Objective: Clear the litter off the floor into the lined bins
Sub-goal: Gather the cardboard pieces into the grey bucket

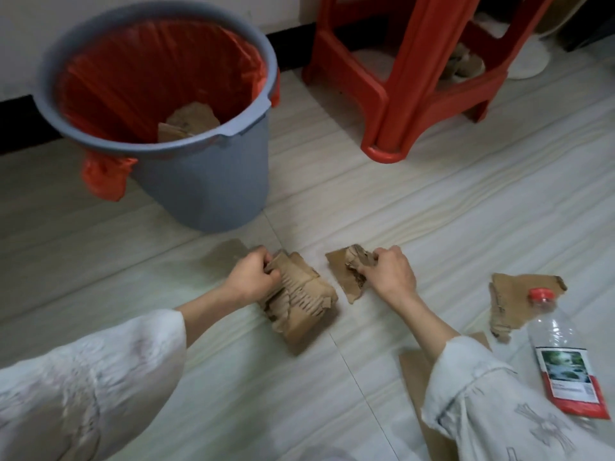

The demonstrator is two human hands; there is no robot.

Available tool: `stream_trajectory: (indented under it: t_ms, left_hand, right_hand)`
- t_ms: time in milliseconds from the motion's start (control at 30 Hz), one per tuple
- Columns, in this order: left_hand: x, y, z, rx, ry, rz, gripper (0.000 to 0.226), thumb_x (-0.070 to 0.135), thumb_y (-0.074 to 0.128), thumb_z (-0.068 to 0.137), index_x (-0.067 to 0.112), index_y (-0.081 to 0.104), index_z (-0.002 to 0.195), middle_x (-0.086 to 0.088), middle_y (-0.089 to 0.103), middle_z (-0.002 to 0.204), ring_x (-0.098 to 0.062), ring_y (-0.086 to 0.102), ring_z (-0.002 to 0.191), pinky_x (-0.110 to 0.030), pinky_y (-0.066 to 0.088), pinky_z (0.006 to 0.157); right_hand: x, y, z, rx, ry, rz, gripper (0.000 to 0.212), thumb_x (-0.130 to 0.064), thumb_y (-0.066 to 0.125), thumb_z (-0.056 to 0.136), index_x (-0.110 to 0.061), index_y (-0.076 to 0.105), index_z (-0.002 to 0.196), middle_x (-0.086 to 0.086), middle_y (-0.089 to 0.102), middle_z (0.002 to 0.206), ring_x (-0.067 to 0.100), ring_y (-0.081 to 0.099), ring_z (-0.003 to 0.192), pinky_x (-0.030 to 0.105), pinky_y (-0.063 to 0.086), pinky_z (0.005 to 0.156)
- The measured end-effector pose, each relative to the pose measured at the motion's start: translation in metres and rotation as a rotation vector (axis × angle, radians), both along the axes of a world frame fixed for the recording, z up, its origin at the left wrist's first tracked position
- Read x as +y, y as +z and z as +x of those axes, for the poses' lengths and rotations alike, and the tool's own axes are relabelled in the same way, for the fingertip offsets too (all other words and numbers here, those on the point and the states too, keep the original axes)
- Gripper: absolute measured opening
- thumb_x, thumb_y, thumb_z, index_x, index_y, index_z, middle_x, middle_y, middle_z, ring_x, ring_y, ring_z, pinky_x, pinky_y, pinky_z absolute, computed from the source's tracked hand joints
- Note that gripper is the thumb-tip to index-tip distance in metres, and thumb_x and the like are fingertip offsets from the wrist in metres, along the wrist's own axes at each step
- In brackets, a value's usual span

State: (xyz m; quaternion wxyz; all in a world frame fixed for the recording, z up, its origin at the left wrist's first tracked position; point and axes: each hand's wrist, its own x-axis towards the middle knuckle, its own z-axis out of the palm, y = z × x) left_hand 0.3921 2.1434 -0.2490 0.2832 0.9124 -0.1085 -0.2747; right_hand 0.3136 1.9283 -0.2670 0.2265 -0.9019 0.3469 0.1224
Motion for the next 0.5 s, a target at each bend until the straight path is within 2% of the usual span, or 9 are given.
stream_trajectory:
  t_ms: [133, 367, 433, 500]
  left_hand:
    - [0.008, 0.032, 0.011, -0.12, -0.14, 0.018, 0.012, 0.018, 0.052, 0.087, 0.011, 0.043, 0.088, -0.008, 0.054, 0.086, -0.023, 0.047, 0.078, -0.028, 0.03, 0.063]
    - [0.019, 0.087, 0.026, -0.087, -0.042, -0.133, 0.015, 0.023, 0.049, 0.091, 0.013, 0.038, 0.091, -0.002, 0.051, 0.083, -0.022, 0.05, 0.086, -0.03, 0.033, 0.068]
    - [0.022, 0.099, 0.024, -0.121, -0.063, -0.173, 0.014, 0.023, 0.049, 0.091, 0.014, 0.038, 0.09, -0.004, 0.049, 0.086, -0.021, 0.045, 0.092, -0.03, 0.031, 0.066]
    - [0.022, 0.115, 0.022, -0.185, -0.089, -0.235, 0.012, 0.022, 0.05, 0.089, 0.015, 0.041, 0.088, -0.004, 0.049, 0.085, -0.018, 0.044, 0.086, -0.025, 0.031, 0.06]
  right_hand:
    - [0.013, 0.042, 0.015, -0.316, -0.126, 0.029, 0.025, -0.027, 0.064, 0.084, -0.014, 0.066, 0.105, 0.011, 0.057, 0.11, 0.03, 0.056, 0.105, 0.032, 0.044, 0.079]
    - [0.035, 0.125, 0.033, -0.724, -0.295, 0.165, 0.015, -0.023, 0.063, 0.085, -0.012, 0.062, 0.095, 0.004, 0.066, 0.091, 0.024, 0.058, 0.091, 0.027, 0.037, 0.073]
    - [0.041, 0.145, 0.035, -0.798, -0.312, 0.193, 0.015, -0.023, 0.063, 0.086, -0.013, 0.06, 0.095, 0.001, 0.063, 0.085, 0.02, 0.057, 0.086, 0.027, 0.037, 0.072]
    - [0.046, 0.161, 0.04, -0.88, -0.338, 0.22, 0.014, -0.021, 0.062, 0.086, -0.013, 0.059, 0.096, -0.001, 0.061, 0.086, 0.018, 0.056, 0.085, 0.03, 0.041, 0.074]
